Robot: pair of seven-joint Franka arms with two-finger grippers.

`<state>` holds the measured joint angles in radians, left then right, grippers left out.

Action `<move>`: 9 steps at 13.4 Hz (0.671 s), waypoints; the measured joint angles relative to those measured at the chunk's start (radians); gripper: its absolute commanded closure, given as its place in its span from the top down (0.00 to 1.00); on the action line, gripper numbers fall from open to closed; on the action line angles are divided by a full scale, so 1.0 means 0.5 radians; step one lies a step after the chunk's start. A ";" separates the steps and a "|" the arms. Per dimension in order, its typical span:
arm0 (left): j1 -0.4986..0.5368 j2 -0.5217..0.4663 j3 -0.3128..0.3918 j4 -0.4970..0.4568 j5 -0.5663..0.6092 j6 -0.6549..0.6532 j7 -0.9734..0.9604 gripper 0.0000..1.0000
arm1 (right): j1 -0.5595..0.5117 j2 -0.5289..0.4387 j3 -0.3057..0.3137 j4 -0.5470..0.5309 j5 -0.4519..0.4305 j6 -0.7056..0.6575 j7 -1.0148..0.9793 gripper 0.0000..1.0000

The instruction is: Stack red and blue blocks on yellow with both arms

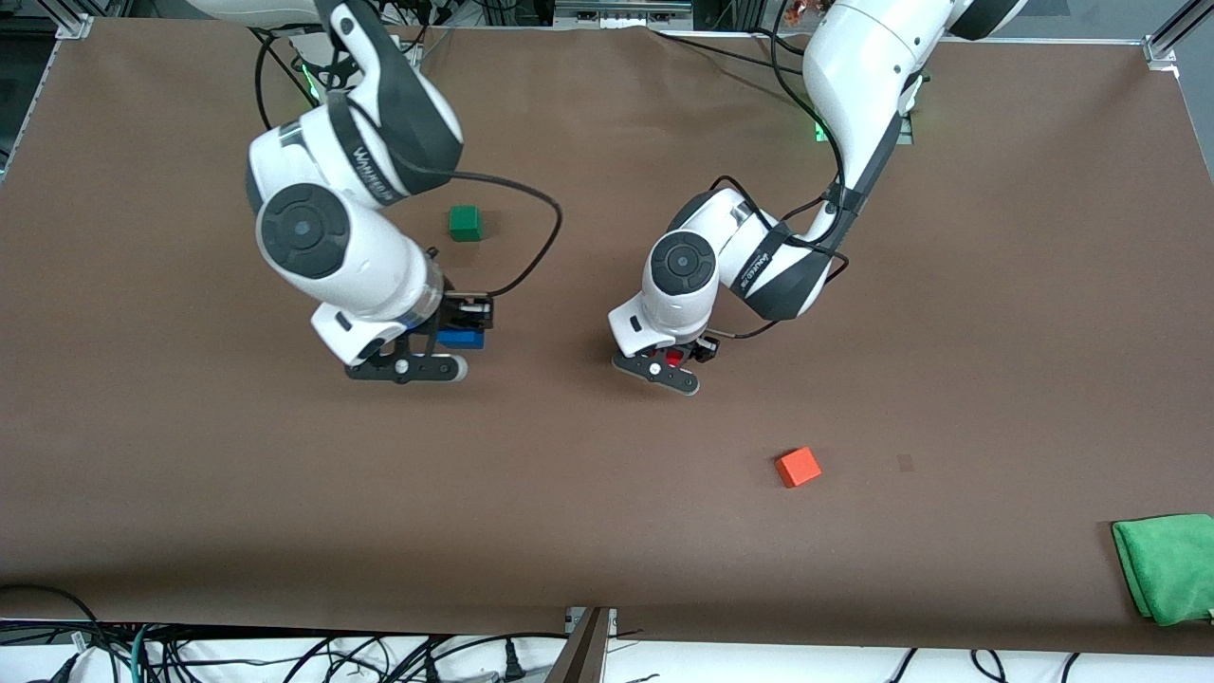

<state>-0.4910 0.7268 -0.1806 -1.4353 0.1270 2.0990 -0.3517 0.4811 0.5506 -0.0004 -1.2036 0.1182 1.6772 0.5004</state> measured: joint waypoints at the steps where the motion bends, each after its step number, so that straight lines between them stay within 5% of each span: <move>1: 0.000 0.000 0.000 -0.002 0.000 0.013 -0.001 0.00 | 0.019 0.006 0.000 0.000 0.000 0.014 0.030 0.21; 9: 0.000 0.000 -0.002 -0.008 0.000 0.033 -0.010 0.00 | 0.040 0.021 -0.002 0.001 0.000 0.061 0.110 0.21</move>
<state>-0.4909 0.7267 -0.1814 -1.4394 0.1270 2.1156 -0.3565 0.5012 0.5611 -0.0013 -1.2031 0.1182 1.7075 0.5555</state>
